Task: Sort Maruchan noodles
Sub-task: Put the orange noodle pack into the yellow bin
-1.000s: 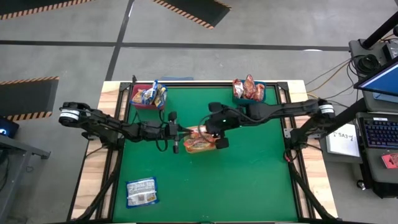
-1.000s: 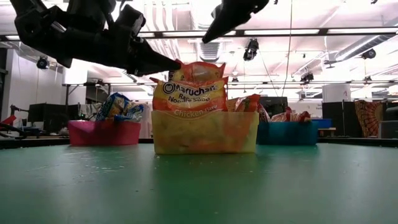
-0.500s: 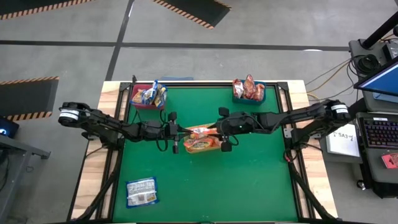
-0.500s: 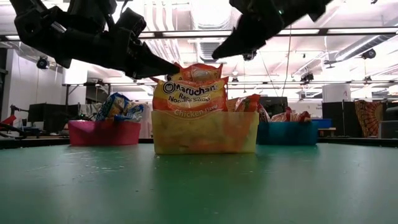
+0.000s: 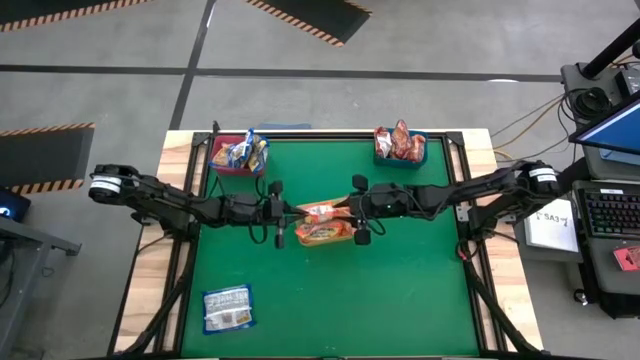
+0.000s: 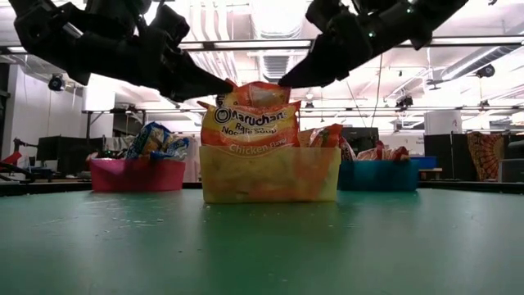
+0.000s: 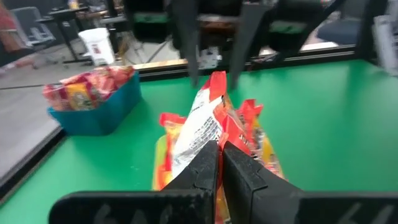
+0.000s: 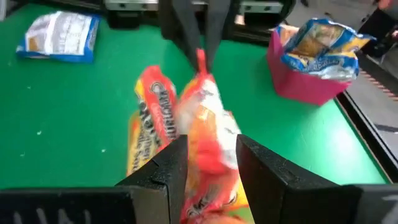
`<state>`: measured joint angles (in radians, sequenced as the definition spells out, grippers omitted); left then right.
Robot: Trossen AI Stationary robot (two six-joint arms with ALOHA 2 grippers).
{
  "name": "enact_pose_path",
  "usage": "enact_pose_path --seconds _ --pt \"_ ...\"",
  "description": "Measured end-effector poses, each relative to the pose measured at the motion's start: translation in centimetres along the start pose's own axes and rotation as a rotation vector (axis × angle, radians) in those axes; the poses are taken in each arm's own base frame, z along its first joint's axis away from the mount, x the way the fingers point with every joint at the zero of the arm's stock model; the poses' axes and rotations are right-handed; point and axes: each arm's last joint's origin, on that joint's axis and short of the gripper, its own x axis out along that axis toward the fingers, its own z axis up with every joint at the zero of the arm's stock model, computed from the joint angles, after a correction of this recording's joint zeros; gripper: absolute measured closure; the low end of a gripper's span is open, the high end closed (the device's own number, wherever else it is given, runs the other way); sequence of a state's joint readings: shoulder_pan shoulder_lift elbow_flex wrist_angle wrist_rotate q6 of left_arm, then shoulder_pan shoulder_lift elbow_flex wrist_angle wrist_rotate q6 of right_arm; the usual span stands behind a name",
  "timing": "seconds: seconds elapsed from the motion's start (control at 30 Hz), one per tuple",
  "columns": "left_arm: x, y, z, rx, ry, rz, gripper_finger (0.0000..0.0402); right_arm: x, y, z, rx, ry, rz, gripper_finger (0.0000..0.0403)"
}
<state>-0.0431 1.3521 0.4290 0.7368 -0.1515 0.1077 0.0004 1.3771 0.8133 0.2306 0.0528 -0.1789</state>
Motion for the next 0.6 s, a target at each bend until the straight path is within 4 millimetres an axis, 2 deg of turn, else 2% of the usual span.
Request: enact_pose_path --seconds 0.23,0.53,0.6 --pt "-0.05 -0.19 -0.09 -0.023 0.008 -0.043 0.0402 1.05 -0.8 -0.91 0.008 0.024 -0.025 0.0289" --pt "-0.38 -0.14 -0.1 -0.035 0.024 -0.045 0.0401 1.06 -0.9 -1.0 0.006 0.03 -0.024 0.0383" --pt "-0.58 -0.09 0.07 -0.035 0.024 -0.045 0.0401 1.05 -0.9 -0.99 0.013 0.029 -0.024 0.039"
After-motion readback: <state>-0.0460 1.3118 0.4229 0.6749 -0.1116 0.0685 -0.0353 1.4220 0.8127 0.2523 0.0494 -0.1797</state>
